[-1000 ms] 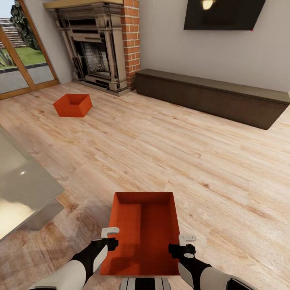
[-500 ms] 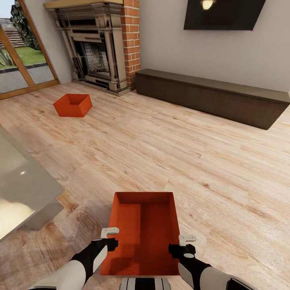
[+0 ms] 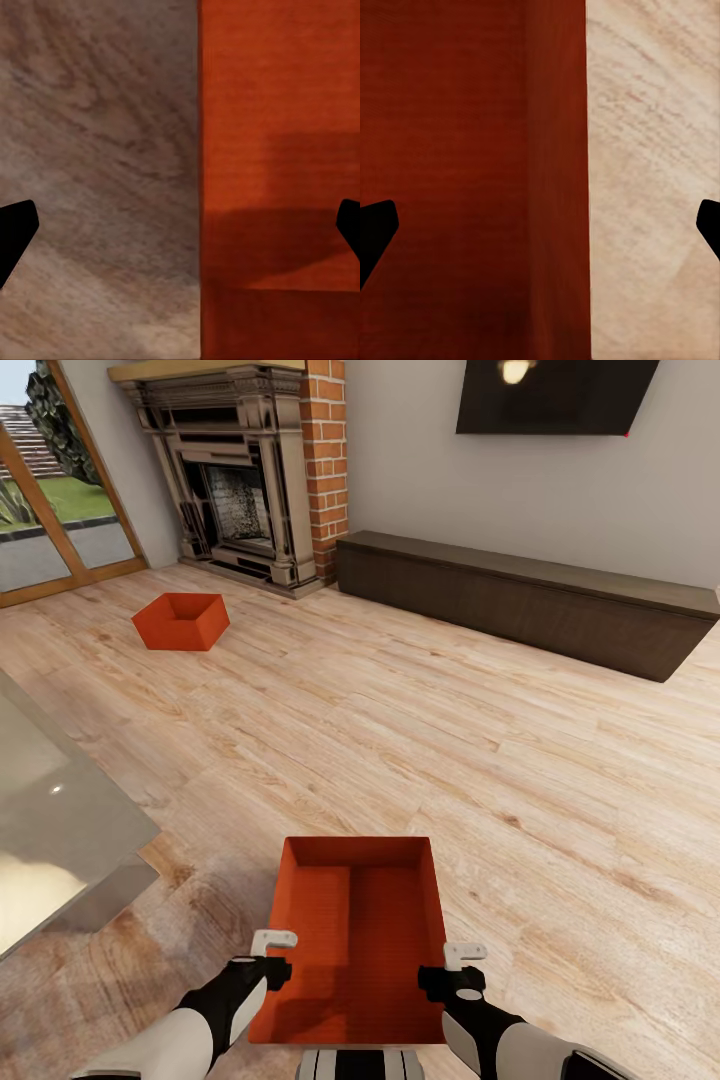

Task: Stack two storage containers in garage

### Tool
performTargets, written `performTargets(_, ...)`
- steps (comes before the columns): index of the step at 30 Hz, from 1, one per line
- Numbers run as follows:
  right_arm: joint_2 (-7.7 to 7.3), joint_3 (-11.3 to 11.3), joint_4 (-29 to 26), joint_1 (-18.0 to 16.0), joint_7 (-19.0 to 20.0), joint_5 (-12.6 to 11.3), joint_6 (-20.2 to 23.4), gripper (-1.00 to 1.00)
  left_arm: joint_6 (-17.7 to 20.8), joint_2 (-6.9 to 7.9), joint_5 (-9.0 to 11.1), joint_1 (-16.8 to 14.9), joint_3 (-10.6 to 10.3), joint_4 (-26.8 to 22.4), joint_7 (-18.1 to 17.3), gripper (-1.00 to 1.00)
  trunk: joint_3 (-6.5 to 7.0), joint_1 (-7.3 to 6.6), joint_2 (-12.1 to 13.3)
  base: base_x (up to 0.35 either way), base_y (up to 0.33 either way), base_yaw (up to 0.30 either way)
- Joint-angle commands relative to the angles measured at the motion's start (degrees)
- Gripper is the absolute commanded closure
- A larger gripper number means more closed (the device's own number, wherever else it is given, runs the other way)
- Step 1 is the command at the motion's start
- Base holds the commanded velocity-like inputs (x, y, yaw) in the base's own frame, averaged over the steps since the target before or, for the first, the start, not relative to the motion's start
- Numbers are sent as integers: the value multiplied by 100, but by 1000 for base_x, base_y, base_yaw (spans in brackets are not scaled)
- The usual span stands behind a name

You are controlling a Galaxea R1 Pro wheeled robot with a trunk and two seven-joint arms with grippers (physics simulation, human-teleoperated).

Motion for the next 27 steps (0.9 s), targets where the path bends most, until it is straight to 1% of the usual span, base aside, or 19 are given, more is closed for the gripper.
performTargets(1,1,48,-3,-1,-21,-53,-12,-100,36,-3,-74,1,5,-9,14,-100,-4,-1,-1,0,0,0)
performTargets(5,2,50,-3,-2,-21,-52,-12,-100,37,-4,-129,1,7,-2,15,-100,-4,-1,-1,0,0,0)
performTargets(13,2,51,-3,-1,-21,-53,-13,-100,37,-4,-123,1,13,-3,15,-100,-4,-1,-1,0,0,0)
performTargets(14,1,52,-3,-1,-21,-53,-11,100,36,-3,-117,1,14,-3,15,100,-4,-1,-1,0,0,0)
performTargets(20,5,52,-3,-2,-19,-47,4,100,49,2,-96,1,61,-6,18,100,-4,-1,-1,0,0,0)
performTargets(27,-2,44,-3,-1,-20,-52,-2,100,42,0,-103,1,49,-11,15,100,-4,-1,-1,0,0,0)
